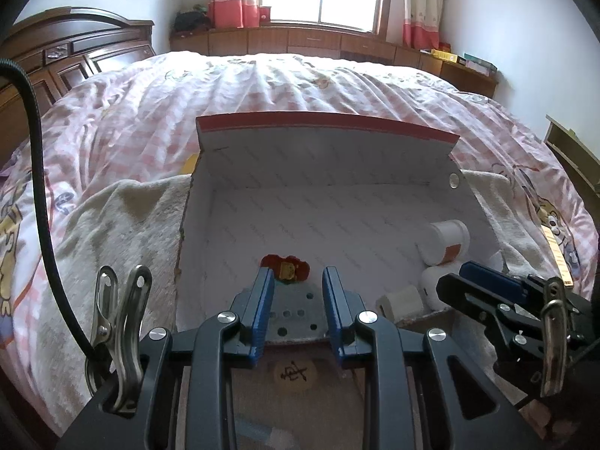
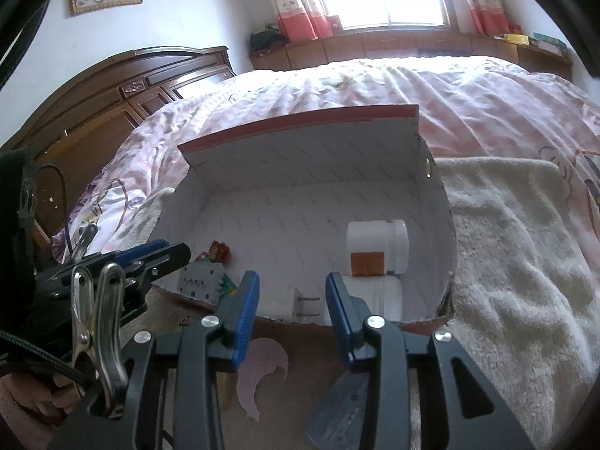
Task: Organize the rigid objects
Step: 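Withdraw both grippers from the box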
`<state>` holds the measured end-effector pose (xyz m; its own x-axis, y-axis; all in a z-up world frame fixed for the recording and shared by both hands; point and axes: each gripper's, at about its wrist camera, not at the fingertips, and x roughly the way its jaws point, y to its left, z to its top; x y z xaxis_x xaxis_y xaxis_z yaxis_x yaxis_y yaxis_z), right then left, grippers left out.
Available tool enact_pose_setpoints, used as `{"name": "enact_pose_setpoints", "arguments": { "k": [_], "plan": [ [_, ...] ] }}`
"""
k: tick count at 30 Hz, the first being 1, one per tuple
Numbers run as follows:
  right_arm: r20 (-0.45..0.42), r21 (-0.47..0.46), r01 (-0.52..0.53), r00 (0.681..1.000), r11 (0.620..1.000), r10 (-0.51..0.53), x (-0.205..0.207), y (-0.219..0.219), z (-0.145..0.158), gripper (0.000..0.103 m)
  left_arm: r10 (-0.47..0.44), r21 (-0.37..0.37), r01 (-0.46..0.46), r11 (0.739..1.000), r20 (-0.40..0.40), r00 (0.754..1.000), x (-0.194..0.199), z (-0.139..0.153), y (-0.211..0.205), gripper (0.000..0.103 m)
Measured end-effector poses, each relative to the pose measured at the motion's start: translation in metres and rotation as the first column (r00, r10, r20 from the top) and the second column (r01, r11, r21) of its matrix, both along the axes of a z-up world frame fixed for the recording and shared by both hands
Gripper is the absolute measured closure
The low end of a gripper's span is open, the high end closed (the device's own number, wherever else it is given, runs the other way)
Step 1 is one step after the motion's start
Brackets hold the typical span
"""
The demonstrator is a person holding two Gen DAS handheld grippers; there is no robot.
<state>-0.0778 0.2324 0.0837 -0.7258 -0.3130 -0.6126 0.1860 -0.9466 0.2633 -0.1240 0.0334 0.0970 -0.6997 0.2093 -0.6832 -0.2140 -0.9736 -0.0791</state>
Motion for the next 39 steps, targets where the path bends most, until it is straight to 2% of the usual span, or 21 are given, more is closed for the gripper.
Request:
{"name": "enact_pose_setpoints", "arguments": {
  "k": [27,39],
  "plan": [
    [-0.005,-0.001,-0.034,0.999,0.999,0.034,0.062,-0.009,0.001,0.064,0.003,0.030,-0.003,1.000,0.000,1.000,0.061,0.003,-0.010,0.076],
    [0.002,0.019,-0.042,0.999,0.999,0.042,0.089,-0.013,-0.006,0.059,0.010,0.041,-0.011,0.999,0.013,1.000,0.088,-0.004,-0.019,0.076]
  ]
}}
